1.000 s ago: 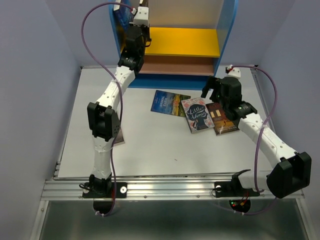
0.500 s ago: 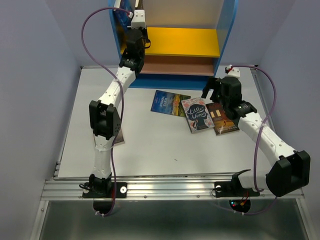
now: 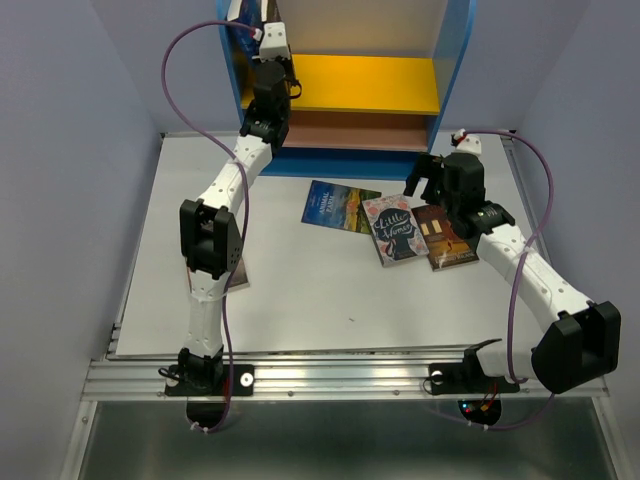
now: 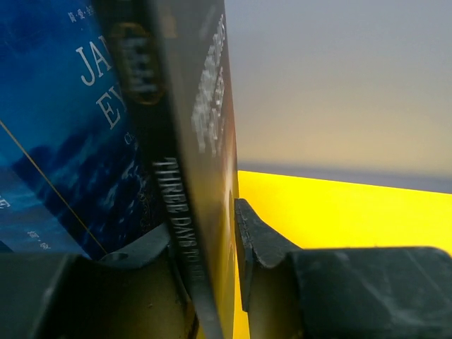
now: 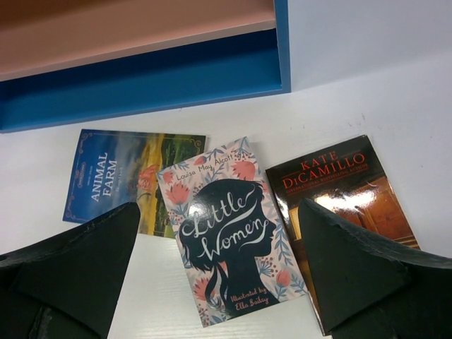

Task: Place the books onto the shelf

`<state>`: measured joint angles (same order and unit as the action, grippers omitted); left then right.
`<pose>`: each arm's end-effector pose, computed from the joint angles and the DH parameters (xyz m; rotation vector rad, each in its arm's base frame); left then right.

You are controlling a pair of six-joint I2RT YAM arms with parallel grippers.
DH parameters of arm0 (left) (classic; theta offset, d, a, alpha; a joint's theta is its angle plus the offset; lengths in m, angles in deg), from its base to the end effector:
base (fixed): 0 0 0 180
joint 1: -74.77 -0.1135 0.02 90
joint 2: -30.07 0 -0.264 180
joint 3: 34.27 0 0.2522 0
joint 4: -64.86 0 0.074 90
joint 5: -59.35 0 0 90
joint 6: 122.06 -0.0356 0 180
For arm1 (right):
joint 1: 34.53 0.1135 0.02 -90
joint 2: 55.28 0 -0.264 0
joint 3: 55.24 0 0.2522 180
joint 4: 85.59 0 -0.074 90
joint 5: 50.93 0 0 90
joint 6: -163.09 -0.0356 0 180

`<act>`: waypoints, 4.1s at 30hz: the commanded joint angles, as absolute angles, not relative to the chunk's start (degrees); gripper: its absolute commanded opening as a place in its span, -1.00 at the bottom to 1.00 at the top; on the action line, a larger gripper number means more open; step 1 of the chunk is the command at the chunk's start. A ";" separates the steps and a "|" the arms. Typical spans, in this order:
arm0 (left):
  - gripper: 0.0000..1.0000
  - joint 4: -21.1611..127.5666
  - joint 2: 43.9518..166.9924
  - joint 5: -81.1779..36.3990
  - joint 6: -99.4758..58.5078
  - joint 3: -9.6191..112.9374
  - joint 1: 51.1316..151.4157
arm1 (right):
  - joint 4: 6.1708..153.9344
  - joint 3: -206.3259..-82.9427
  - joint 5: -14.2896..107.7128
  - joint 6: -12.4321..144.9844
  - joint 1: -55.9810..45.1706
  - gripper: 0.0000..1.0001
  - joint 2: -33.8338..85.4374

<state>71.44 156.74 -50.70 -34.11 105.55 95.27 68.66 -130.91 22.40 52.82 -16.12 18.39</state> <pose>0.4955 -0.1722 0.4189 -0.0615 1.2468 -0.0645 0.2848 0.0840 0.3321 0.2193 1.9578 0.1527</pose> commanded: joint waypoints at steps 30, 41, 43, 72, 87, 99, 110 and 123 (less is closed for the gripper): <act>-0.49 74.39 149.33 -55.52 -35.49 101.66 94.64 | 69.66 -133.51 24.66 53.75 -16.43 1.00 19.07; -0.35 71.93 149.68 -54.46 -37.51 103.85 94.29 | 69.66 -133.34 25.01 54.19 -16.43 1.00 19.16; -0.33 70.53 150.30 -55.86 -37.16 104.73 94.20 | 69.66 -133.34 25.27 54.28 -16.43 1.00 19.25; 0.42 61.47 136.86 -55.79 -35.58 95.08 94.46 | 69.66 -133.42 29.23 53.93 -16.43 1.00 19.96; 0.98 56.99 117.88 -49.03 -23.11 71.82 95.69 | 69.49 -133.42 32.04 56.04 -16.43 1.00 22.67; 0.98 67.34 108.10 -25.05 -4.04 39.99 98.68 | 65.97 -140.09 43.72 52.00 -22.48 1.00 42.00; 0.98 75.26 126.46 -7.63 5.02 41.28 105.53 | 65.62 -139.77 51.46 49.80 -23.63 1.00 52.66; 0.97 82.47 136.93 -0.51 10.82 39.25 108.43 | 71.07 -128.51 65.25 45.06 -23.63 1.00 47.73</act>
<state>76.53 135.17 -4.21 8.23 38.80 107.59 70.19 -131.02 58.36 47.49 -23.96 48.22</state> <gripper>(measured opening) 0.989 0.998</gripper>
